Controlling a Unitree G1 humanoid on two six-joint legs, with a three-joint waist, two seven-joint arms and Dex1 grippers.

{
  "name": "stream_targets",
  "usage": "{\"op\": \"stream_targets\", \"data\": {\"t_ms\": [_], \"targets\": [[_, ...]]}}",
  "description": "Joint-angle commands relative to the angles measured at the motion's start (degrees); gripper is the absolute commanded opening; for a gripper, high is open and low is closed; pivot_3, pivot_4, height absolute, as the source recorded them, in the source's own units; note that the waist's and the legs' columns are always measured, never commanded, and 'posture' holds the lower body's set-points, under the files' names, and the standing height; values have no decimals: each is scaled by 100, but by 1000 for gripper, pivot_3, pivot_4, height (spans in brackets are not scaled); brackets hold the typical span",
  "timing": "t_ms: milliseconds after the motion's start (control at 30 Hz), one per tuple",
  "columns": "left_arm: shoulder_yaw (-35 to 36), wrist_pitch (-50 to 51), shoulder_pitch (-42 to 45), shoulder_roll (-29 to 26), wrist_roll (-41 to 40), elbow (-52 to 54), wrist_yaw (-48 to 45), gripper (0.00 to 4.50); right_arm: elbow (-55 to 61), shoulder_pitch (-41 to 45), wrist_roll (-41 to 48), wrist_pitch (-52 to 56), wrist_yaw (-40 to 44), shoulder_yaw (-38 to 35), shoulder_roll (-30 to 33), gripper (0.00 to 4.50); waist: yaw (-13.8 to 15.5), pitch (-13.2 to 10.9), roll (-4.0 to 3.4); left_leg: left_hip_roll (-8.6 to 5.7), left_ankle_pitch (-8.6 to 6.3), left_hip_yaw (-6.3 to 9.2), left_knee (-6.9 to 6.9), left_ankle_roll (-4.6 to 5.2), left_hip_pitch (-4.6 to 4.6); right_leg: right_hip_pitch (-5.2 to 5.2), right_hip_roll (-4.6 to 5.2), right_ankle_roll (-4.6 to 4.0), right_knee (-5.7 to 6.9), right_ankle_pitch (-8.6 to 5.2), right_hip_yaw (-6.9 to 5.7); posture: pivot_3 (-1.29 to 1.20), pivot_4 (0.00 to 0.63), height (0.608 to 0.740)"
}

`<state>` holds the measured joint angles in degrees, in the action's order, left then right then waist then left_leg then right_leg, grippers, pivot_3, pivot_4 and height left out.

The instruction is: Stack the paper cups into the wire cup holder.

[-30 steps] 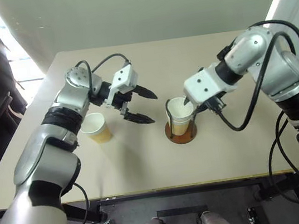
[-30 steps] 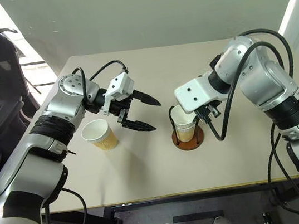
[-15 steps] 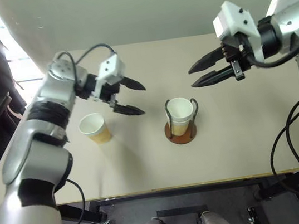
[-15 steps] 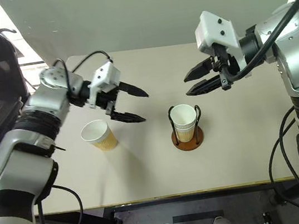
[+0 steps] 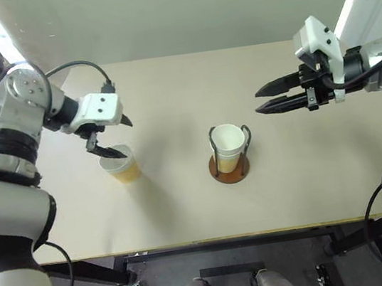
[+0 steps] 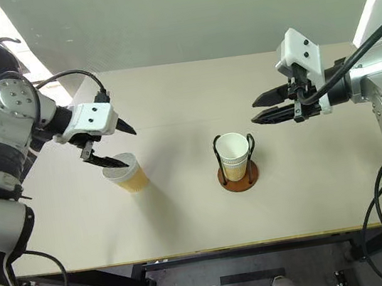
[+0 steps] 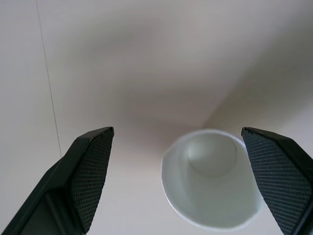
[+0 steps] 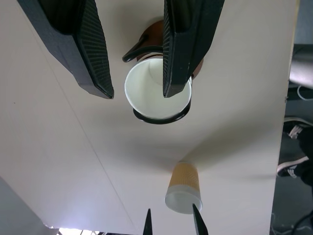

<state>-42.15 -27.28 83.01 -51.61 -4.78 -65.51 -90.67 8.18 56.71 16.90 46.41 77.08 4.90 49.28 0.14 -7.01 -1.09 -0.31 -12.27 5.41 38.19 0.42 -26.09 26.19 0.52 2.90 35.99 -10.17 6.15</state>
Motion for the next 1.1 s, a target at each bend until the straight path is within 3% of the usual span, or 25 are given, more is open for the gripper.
{"op": "stream_targets", "data": {"t_ms": [33,133,433,567,1100], "targets": [[-156,-329,183,-315,20,159,-183,4500,-84,109,131,-194,116,31,144,1539,-1,0,3,-6,0,-5,-2,0,1,4,-6,-2,0,1,-2,0,150,740],[-364,-509,133,-594,18,400,-183,4500,-183,152,172,-345,186,73,170,1539,-21,0,3,-3,0,-4,-3,0,-3,12,-3,-2,2,2,4,0,150,740],[-1046,551,-214,-1391,-1316,1881,-183,4500,-403,273,905,-552,727,-122,29,1539,-34,0,2,9,-2,-4,-7,-3,-4,16,-8,-18,11,-2,-6,0,150,740],[-1174,780,-318,-1562,-1527,2126,-183,4500,-475,361,1072,-531,781,-67,4,1539,-51,1,5,10,-2,-8,-5,-6,0,14,-16,-26,14,-5,-6,0,150,740],[-1475,-341,-496,-1448,-564,1563,-183,4500,-635,479,1021,-603,808,153,73,1539,-53,2,5,10,2,5,0,-12,6,16,-10,-42,37,-8,-4,0,150,740]]}}
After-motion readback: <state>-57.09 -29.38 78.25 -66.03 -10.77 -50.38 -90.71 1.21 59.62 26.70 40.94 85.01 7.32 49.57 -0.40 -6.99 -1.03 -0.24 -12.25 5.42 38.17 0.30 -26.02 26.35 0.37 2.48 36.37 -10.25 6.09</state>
